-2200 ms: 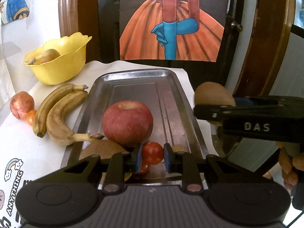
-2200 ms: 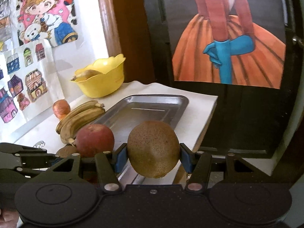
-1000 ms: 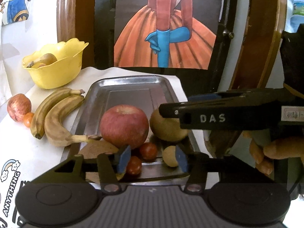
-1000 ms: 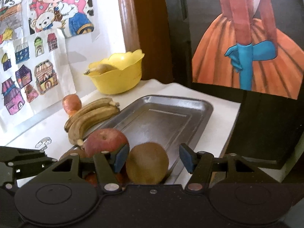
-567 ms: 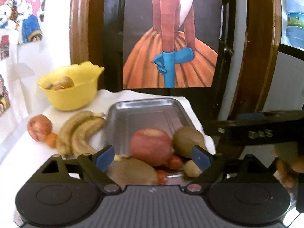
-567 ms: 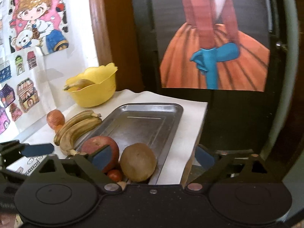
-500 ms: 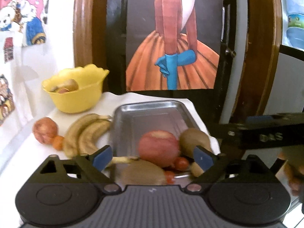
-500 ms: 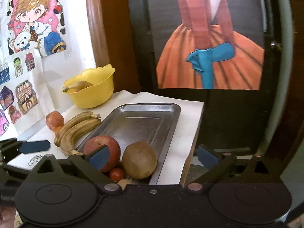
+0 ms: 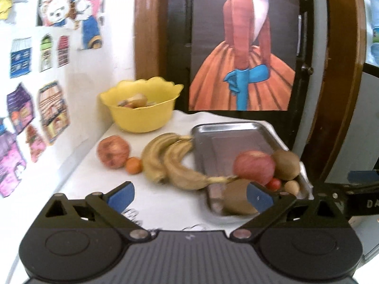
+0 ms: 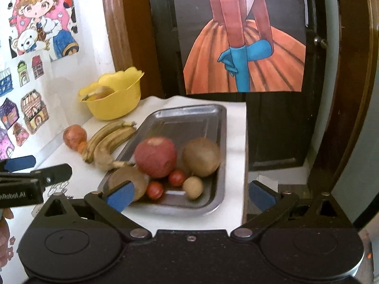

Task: Organize fruits
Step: 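Withdraw the left tool toward the bananas while the right tool also moves to the bananas, then close the left tool on one banana while the right tool grasps the other banana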

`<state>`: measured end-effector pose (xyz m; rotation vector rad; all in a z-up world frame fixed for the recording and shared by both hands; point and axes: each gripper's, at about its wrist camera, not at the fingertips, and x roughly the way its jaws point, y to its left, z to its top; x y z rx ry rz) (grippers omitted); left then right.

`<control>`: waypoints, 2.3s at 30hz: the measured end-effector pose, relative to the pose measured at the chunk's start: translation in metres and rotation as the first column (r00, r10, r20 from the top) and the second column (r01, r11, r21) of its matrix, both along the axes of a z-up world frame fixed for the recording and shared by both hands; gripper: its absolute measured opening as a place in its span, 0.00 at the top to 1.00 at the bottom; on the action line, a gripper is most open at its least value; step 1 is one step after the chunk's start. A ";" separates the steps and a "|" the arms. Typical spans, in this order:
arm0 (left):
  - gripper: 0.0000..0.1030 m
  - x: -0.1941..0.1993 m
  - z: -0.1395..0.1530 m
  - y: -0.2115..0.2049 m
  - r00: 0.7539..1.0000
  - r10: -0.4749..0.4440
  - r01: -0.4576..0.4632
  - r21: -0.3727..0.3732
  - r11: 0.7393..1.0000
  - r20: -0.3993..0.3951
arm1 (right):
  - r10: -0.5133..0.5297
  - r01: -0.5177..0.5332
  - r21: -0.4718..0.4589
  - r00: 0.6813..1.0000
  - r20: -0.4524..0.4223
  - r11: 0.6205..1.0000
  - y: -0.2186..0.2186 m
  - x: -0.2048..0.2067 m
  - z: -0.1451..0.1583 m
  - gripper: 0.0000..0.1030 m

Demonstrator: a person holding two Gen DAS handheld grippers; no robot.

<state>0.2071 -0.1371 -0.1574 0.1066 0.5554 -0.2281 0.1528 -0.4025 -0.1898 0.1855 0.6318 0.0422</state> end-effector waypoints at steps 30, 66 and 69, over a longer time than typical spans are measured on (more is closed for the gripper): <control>0.01 -0.008 -0.017 0.099 0.955 0.281 -0.272 0.099 0.957 -0.097 | 0.154 -0.148 0.049 0.975 -0.162 0.988 0.123 -0.003 -0.015 0.01; 0.01 0.149 -0.031 0.070 0.937 0.212 -0.242 -0.077 0.967 -0.279 | 0.459 -0.462 -0.287 0.885 -0.080 0.839 0.136 0.125 -0.012 0.01; 0.01 0.159 -0.034 0.063 0.925 0.190 -0.232 -0.091 0.969 -0.328 | 0.480 -0.493 -0.284 0.869 -0.119 0.823 0.144 0.137 -0.016 0.01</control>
